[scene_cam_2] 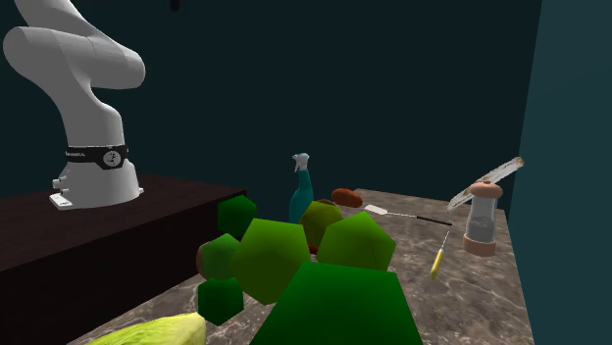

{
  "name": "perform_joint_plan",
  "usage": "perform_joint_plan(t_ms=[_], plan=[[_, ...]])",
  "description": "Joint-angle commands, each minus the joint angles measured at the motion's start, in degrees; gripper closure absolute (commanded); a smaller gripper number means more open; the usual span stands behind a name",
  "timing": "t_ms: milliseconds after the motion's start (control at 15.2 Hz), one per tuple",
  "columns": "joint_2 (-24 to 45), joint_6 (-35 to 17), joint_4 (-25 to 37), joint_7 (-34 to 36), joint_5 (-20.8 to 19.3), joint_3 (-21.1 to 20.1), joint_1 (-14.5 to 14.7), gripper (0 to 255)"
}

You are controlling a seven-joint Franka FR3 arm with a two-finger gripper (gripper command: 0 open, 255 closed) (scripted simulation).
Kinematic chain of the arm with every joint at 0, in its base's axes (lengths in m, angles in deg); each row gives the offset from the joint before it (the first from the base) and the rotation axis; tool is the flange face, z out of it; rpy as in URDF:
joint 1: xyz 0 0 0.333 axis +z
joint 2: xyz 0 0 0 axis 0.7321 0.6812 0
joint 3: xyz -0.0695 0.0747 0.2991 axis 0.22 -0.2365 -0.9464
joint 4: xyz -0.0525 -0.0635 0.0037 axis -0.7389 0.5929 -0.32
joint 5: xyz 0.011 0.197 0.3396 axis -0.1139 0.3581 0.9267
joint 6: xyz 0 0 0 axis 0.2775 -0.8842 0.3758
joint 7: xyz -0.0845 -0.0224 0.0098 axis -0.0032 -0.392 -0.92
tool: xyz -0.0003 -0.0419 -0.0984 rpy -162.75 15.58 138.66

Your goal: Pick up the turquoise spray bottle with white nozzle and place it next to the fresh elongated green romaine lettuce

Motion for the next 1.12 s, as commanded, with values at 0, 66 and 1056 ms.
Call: perform_joint_plan(t_ms=[0,66,1056], plan=[[0.00,0.00,0.00,0.00,0.00,0.00,0.00,0],[-0.27,-0.93,-1.69,2.22,1.24,-0.58,-0.30,0],[5.28,-23.00,-21.20,33.02,24.86,-12.49,-0.76,0]])
